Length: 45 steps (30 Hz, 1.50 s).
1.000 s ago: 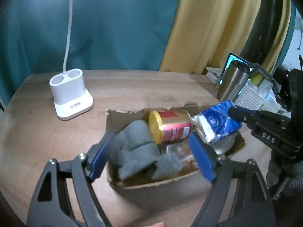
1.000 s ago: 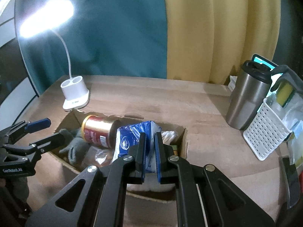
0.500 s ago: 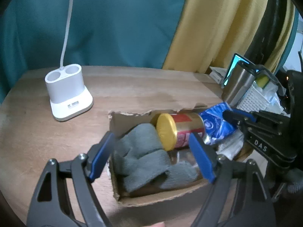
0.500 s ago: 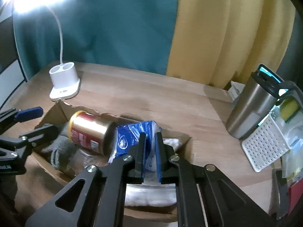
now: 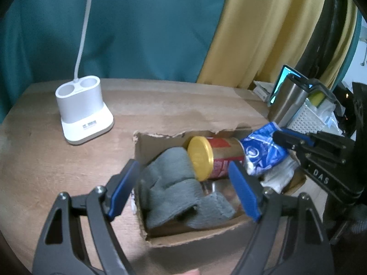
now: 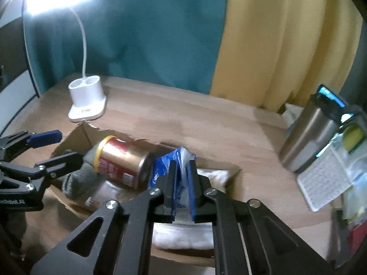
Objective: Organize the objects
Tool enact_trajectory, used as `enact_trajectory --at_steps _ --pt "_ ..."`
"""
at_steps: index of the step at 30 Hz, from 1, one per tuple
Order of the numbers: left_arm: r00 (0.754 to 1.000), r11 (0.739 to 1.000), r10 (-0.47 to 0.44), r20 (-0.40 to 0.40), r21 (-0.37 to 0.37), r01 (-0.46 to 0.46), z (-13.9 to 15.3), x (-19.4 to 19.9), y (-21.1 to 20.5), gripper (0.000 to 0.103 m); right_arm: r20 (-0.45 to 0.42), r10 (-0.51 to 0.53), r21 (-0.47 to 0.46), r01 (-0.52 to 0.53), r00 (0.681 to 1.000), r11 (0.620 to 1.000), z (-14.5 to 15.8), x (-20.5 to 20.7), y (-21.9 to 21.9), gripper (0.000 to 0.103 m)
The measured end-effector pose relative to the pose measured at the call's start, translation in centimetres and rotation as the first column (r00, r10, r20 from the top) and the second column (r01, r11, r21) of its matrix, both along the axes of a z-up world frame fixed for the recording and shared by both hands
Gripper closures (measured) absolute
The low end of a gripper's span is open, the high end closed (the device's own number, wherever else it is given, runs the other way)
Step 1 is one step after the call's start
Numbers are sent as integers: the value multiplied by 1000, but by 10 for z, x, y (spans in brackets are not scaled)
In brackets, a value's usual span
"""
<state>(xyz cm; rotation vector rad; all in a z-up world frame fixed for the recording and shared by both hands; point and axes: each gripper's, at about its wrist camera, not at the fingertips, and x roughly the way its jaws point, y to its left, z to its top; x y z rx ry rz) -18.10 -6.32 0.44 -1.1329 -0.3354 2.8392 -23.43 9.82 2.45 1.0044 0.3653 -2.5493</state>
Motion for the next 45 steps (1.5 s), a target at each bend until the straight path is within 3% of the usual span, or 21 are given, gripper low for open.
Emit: enact_trajectory --at_steps 8,11,16,21,23,45 --pt "1000 1000 10 9 -7 -10 0 5 -1 21 0 20 66 -20 1000 998 -14 5 -15 94" --pt "1000 1000 17 15 -13 -17 0 8 -2 21 60 45 18 -46 997 999 -24 1 -19 92" --pt "1000 1000 20 16 -19 -20 1 12 0 21 65 53 -39 -51 996 998 -23 3 -16 89" --pt "1000 1000 16 4 -24 -16 6 20 3 21 112 42 -113 -30 993 993 -19 3 -2 55" --pt "1000 1000 12 0 -25 -12 9 24 6 21 104 36 -111 -24 994 994 -17 8 1 52" --pt "998 998 -41 -43 -40 39 26 75 45 21 60 -10 -140 18 998 990 4 67 43 47"
